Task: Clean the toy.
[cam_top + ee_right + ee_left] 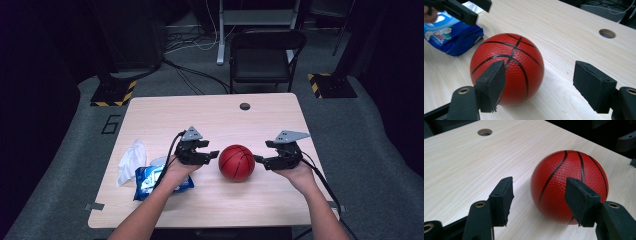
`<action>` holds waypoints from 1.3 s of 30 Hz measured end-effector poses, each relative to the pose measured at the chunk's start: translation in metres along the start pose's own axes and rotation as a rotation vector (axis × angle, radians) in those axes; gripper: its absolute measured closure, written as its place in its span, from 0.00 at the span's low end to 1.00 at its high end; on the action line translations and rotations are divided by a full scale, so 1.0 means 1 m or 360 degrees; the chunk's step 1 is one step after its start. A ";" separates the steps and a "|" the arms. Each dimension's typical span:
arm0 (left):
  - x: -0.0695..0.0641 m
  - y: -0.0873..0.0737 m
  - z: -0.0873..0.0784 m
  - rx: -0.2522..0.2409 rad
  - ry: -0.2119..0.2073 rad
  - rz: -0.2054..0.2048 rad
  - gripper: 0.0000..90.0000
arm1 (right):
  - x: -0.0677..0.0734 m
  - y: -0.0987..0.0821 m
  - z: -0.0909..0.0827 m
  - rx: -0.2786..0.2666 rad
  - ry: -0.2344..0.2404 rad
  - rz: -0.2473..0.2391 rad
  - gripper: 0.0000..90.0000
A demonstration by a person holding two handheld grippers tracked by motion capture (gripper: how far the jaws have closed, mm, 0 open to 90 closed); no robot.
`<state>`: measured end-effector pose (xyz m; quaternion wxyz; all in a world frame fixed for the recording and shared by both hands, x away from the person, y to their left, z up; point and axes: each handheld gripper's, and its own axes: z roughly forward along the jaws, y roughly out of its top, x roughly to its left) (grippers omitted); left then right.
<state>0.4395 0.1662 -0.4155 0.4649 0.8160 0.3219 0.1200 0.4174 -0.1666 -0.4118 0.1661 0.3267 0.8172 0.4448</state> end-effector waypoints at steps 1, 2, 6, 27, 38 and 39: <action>0.003 0.000 -0.005 -0.0003 0.0013 0.0009 0.44 | 0.000 0.000 -0.002 -0.0003 -0.0010 -0.0003 0.27; 0.005 0.001 -0.009 -0.0011 0.0029 0.0006 0.44 | 0.000 0.000 -0.004 -0.0008 -0.0014 0.0002 0.27; 0.015 -0.002 -0.024 -0.0030 0.0058 -0.0025 0.43 | 0.000 0.000 -0.011 -0.0021 -0.0037 -0.0005 0.27; 0.072 -0.063 -0.128 -0.0113 0.0345 -0.0192 0.42 | 0.008 -0.022 -0.055 0.0023 -0.0317 0.0011 0.26; 0.085 -0.101 -0.144 -0.0111 0.0439 -0.0255 0.42 | 0.008 -0.066 -0.066 0.0025 -0.0476 0.0168 0.26; 0.086 -0.103 -0.145 -0.0118 0.0445 -0.0260 0.41 | 0.008 -0.068 -0.065 0.0038 -0.0478 0.0174 0.26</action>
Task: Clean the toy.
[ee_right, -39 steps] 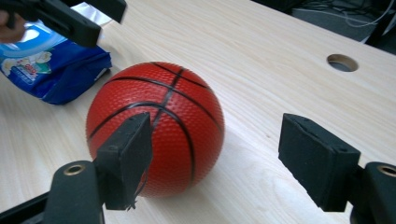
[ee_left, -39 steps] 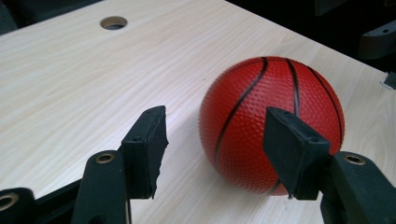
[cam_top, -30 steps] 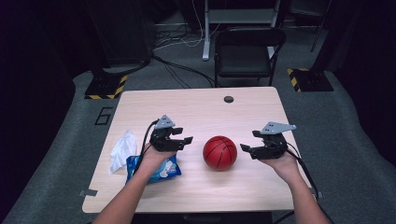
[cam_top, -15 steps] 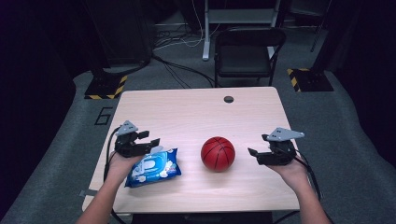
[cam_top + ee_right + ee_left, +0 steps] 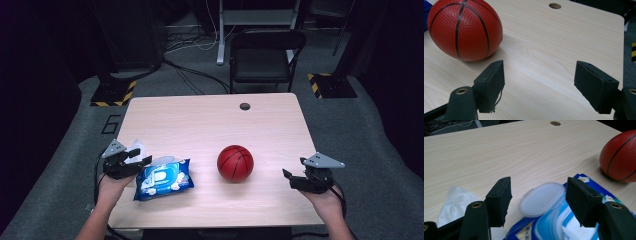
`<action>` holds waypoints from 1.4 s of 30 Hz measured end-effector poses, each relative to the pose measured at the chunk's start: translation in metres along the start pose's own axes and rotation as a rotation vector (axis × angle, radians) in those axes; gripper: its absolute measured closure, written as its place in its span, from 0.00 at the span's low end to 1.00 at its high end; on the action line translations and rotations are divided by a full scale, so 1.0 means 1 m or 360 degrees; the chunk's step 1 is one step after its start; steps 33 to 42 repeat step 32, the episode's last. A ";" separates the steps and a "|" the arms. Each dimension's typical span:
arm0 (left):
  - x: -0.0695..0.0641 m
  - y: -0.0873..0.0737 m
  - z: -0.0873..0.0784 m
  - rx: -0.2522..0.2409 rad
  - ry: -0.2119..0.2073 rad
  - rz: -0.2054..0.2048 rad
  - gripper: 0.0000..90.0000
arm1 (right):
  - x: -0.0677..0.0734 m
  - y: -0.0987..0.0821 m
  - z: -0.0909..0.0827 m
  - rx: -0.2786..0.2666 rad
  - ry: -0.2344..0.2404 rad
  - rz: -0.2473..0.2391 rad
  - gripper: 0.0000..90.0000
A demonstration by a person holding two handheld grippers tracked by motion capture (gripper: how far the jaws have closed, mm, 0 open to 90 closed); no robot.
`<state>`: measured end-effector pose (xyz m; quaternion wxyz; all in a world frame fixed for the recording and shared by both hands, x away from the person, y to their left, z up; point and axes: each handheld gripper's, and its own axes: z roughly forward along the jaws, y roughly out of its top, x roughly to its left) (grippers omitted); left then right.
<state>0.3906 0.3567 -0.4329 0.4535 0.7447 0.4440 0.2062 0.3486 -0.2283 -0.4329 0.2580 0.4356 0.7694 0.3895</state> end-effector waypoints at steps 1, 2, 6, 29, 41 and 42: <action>0.002 -0.002 -0.001 0.0002 0.0007 0.0001 0.41 | 0.000 -0.001 0.001 0.0000 -0.0003 0.0004 0.26; 0.003 -0.005 -0.001 0.0010 0.0026 0.0011 0.41 | 0.000 -0.003 0.001 0.0001 -0.0001 0.0014 0.26; 0.010 -0.016 -0.002 0.0016 0.0059 0.0004 0.41 | 0.001 -0.013 0.005 0.0006 0.0000 0.0049 0.26; 0.022 -0.031 0.023 0.0080 0.0108 0.0010 0.36 | -0.013 -0.069 0.008 0.0087 -0.0152 0.0345 0.17; 0.019 -0.029 0.025 0.0072 0.0102 0.0015 0.35 | -0.017 -0.073 0.005 0.0073 -0.0188 0.0377 0.16; 0.019 -0.029 0.025 0.0072 0.0102 0.0015 0.35 | -0.017 -0.073 0.005 0.0073 -0.0188 0.0377 0.16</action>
